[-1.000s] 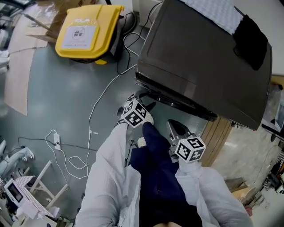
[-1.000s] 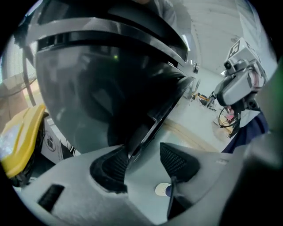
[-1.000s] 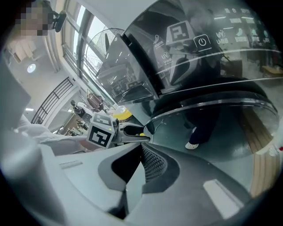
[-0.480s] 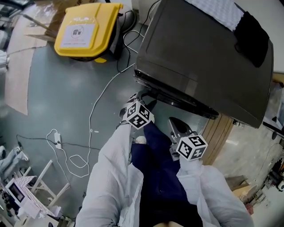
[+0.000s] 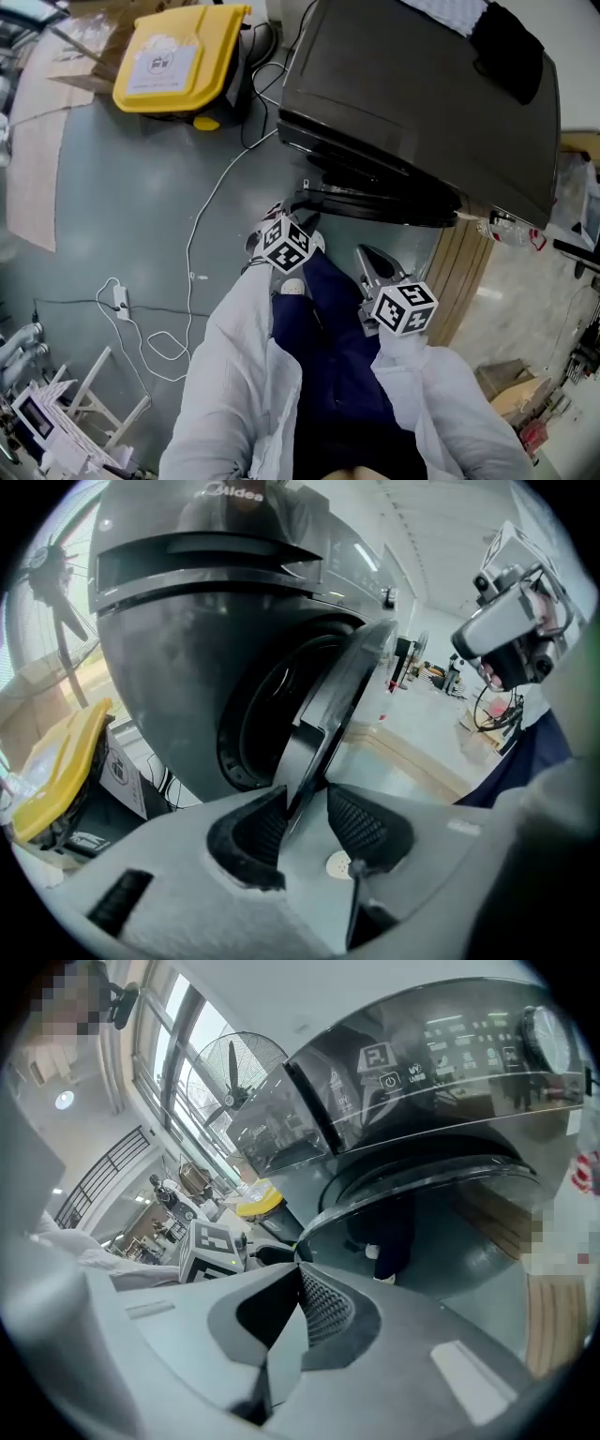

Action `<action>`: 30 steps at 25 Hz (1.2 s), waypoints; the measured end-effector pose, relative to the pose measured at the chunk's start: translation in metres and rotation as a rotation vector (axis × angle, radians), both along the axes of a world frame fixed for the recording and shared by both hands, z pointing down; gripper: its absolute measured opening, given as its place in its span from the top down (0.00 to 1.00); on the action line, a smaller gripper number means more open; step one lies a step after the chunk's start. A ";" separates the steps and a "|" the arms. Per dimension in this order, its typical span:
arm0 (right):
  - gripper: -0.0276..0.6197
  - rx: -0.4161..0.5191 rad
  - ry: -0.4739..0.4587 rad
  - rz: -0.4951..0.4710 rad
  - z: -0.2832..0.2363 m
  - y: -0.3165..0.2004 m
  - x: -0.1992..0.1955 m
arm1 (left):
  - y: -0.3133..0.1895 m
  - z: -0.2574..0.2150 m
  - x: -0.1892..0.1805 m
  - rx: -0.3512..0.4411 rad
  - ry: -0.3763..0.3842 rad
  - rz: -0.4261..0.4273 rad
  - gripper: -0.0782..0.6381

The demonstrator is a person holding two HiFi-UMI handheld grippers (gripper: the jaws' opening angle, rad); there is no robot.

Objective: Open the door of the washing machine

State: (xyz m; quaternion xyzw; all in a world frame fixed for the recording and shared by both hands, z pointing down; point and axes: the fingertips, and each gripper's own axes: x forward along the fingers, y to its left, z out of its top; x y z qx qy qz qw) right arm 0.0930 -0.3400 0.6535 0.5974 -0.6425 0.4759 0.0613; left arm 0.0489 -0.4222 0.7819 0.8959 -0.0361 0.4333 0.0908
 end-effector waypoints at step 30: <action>0.95 0.005 0.018 0.269 -0.031 0.211 -0.065 | 0.249 0.002 -0.055 -0.177 0.051 -0.044 0.77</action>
